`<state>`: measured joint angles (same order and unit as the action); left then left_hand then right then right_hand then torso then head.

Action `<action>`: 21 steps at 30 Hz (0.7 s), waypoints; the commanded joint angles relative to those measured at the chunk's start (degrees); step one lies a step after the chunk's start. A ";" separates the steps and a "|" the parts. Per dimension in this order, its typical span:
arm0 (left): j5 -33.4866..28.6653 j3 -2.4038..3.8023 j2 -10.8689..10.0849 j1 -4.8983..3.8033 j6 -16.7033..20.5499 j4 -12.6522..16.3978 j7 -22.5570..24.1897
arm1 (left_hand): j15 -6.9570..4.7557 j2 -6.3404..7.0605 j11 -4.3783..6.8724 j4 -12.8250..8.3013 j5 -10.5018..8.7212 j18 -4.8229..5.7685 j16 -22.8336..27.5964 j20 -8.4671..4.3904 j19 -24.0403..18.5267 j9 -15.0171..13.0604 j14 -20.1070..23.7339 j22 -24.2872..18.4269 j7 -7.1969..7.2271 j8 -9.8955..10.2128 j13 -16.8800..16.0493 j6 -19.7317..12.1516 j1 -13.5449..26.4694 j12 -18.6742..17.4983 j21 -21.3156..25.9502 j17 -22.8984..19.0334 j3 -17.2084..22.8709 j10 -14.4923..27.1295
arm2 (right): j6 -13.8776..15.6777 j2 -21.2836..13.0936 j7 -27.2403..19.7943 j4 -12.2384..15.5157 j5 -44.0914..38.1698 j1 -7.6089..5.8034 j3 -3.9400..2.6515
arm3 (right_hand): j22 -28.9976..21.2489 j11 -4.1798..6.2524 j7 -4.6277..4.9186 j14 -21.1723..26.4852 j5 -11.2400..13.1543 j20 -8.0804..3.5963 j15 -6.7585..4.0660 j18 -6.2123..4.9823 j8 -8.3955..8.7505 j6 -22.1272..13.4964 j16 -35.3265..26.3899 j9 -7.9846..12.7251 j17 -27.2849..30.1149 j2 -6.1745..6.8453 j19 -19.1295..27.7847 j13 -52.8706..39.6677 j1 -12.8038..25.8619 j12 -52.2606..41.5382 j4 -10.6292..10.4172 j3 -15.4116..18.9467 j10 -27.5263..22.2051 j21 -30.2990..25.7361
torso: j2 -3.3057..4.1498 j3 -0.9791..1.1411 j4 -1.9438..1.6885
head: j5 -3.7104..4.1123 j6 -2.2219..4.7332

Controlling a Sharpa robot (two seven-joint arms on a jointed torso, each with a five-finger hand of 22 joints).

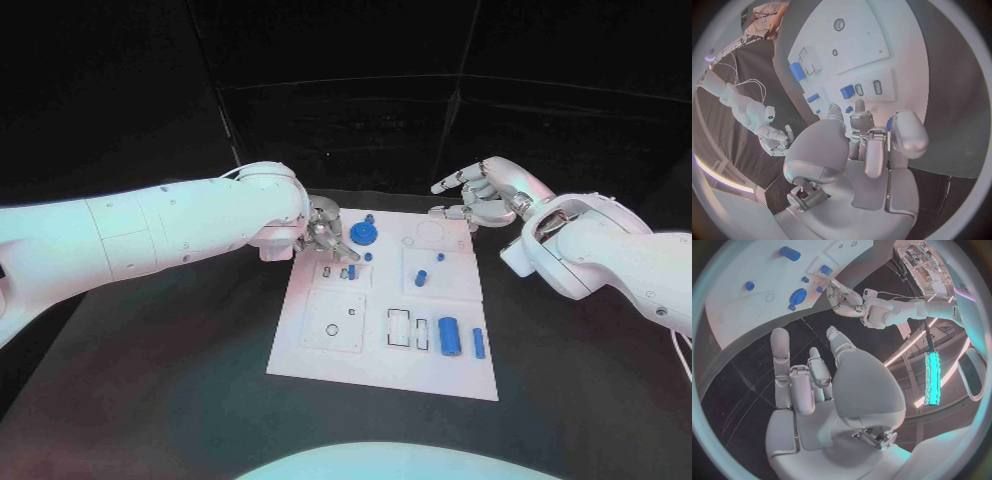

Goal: Assemble the parts on the task board

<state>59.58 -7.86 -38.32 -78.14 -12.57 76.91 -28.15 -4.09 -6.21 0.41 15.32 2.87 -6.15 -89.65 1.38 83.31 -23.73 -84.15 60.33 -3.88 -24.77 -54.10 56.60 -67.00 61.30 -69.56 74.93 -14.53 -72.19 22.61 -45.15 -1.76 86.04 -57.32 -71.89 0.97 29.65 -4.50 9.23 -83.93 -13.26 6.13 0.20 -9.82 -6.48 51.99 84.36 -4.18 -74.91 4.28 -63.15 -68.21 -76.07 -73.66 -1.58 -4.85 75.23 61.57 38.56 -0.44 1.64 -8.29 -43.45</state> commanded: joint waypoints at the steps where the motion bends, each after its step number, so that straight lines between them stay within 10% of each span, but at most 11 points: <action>1: 2.86 -0.22 0.75 -0.21 -3.21 -0.53 -3.56 | -0.27 0.10 0.08 -0.09 -0.17 0.73 -0.35 0.12 0.12 -0.15 -5.85 0.11 0.06 -0.31 -0.11 -0.40 -0.57 0.28 -0.24 15.07 -0.19 -0.46 | -0.72 0.13 0.64 -0.05 0.37 -0.13 -0.05 | -0.18 0.24 0.06 -2.89 -0.59 -0.18 -0.36 -0.34 -0.32 0.30 -0.36 0.09 -0.73 -0.24 0.28 0.10 0.54 0.27 -0.13 0.54 -0.13 -0.46 | -0.03 -0.04 0.05 | -0.01 -0.11; 21: 2.96 -0.80 4.32 -0.24 -3.41 -2.22 -4.81 | -0.33 0.42 0.15 0.86 -0.20 0.78 -0.35 0.08 0.04 -1.70 -5.85 0.74 0.13 -1.61 -0.72 -1.44 0.83 0.77 -0.67 15.07 -2.09 -0.51 | -1.04 0.83 0.82 -0.69 0.38 -0.13 -0.05 | -0.76 0.31 0.01 -2.96 -3.47 -0.29 -0.44 -0.36 -0.38 0.22 -0.60 0.19 -0.56 -0.06 0.16 0.32 0.90 0.30 -0.94 1.94 -0.15 -1.00 | 0.02 -0.04 0.01 | -0.31 -0.52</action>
<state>62.10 -8.66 -34.07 -78.29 -15.42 74.71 -32.20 -4.08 -5.86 0.62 16.19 2.87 -6.16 -89.65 1.39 83.31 -25.38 -84.15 61.02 -3.67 -26.21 -54.76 55.57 -66.65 61.67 -69.91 74.92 -16.20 -72.39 21.92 -44.39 -0.88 85.39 -57.14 -71.90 0.97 28.97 -4.50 9.24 -83.93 -16.53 6.13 0.20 -9.81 -6.47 51.99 84.00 -4.08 -74.90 4.27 -63.16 -67.86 -75.61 -73.66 -2.50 -3.13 75.23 60.96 38.60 -0.51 1.60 -8.61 -43.87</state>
